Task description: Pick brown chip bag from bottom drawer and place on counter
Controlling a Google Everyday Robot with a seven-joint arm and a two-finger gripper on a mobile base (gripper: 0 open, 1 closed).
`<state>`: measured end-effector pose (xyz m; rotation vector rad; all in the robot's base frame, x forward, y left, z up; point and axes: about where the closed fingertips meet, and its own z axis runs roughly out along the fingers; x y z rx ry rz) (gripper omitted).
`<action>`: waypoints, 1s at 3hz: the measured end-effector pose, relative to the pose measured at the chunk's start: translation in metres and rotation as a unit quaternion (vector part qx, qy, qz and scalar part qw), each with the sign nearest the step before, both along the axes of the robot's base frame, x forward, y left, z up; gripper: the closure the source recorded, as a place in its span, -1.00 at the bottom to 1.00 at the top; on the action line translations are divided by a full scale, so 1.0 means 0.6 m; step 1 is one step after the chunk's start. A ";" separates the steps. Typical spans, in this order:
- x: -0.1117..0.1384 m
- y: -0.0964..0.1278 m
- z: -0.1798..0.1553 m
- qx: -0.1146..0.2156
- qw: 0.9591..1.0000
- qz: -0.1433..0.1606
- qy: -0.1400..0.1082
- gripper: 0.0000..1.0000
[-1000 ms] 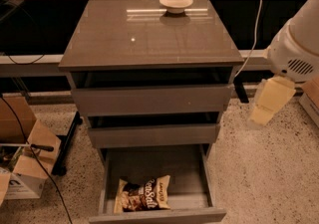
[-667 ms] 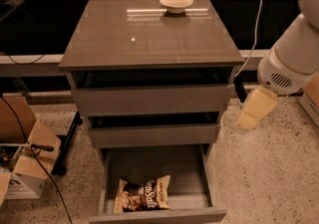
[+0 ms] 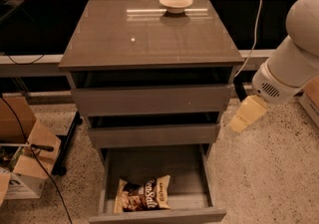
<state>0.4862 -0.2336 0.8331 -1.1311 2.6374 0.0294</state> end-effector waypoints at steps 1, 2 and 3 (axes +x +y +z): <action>0.003 0.010 -0.016 -0.002 1.000 -0.016 0.005 -1.00; 0.002 0.060 -0.077 0.032 0.998 -0.048 0.015 -1.00; 0.010 0.120 -0.168 0.079 0.994 -0.077 0.022 -1.00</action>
Offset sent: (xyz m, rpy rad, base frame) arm 0.0094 0.0810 -0.0975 0.1697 0.0268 -0.1824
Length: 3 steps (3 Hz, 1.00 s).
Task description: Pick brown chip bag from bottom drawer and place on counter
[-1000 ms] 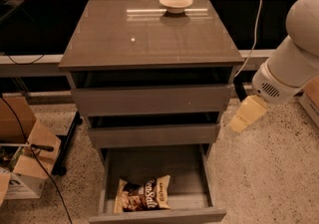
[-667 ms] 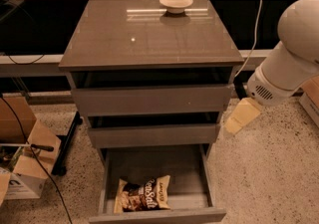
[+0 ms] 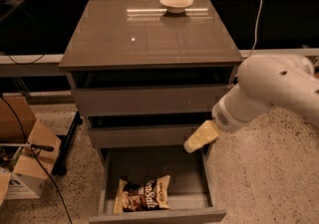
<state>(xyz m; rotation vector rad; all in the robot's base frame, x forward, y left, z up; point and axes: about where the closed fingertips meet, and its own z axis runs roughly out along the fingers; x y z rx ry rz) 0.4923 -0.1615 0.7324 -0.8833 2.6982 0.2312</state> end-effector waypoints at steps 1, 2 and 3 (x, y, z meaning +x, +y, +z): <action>0.013 0.049 -0.119 0.033 0.999 -0.018 0.012 -1.00; 0.024 0.086 -0.261 0.066 0.996 -0.043 0.046 -1.00; 0.040 0.120 -0.389 0.095 0.991 -0.050 0.086 -1.00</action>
Offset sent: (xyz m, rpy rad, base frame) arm 0.0230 0.0769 -0.2660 0.2166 0.1900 -0.1512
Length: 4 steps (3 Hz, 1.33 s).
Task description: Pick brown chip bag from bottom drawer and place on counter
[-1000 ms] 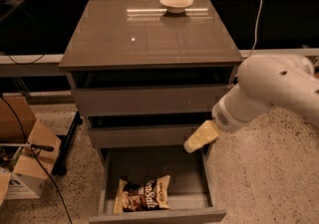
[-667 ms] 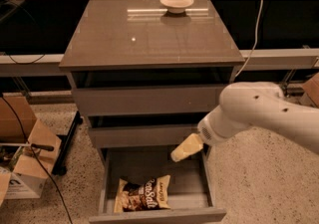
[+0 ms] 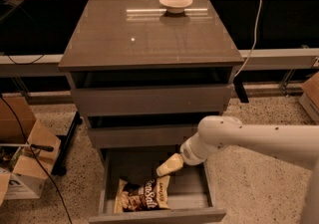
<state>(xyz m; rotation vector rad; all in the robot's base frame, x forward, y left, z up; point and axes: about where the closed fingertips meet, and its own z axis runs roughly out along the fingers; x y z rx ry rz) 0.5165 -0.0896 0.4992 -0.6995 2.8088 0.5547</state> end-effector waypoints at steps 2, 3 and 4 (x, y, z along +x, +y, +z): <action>-0.030 0.010 -0.075 0.010 0.999 0.000 0.041 -1.00; -0.015 0.026 -0.101 0.013 0.999 -0.034 0.032 -1.00; 0.032 0.043 -0.169 0.032 0.996 -0.086 0.012 -1.00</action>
Offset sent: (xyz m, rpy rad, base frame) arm -0.0182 0.0058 -0.0448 0.0207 0.0825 0.0001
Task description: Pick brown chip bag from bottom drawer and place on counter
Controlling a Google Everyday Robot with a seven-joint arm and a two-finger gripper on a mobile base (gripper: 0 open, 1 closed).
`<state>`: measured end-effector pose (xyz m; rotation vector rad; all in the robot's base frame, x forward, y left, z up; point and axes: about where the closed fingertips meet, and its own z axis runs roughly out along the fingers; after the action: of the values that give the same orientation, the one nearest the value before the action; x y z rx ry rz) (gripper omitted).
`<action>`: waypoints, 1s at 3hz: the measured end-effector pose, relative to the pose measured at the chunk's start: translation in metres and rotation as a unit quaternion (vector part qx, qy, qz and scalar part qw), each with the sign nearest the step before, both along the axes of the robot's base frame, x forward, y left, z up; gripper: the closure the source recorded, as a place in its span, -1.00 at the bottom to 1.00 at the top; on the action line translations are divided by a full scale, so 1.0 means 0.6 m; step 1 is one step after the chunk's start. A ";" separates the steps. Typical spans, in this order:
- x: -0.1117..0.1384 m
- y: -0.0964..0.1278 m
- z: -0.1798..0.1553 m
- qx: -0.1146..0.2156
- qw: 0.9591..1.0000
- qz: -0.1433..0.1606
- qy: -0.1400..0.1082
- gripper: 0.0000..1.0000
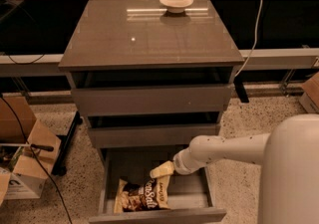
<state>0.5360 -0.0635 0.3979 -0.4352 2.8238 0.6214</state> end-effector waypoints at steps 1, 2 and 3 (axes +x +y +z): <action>0.037 0.006 -0.097 0.027 0.999 -0.040 0.006 -1.00; 0.058 0.018 -0.210 0.079 0.993 -0.085 0.037 -1.00; 0.055 0.037 -0.273 0.106 0.987 -0.099 0.065 -1.00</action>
Offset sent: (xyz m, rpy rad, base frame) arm 0.0504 0.0072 -0.1782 0.2389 0.1110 -0.2539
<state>0.5689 -0.0415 0.2344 -0.0757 2.8308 0.9246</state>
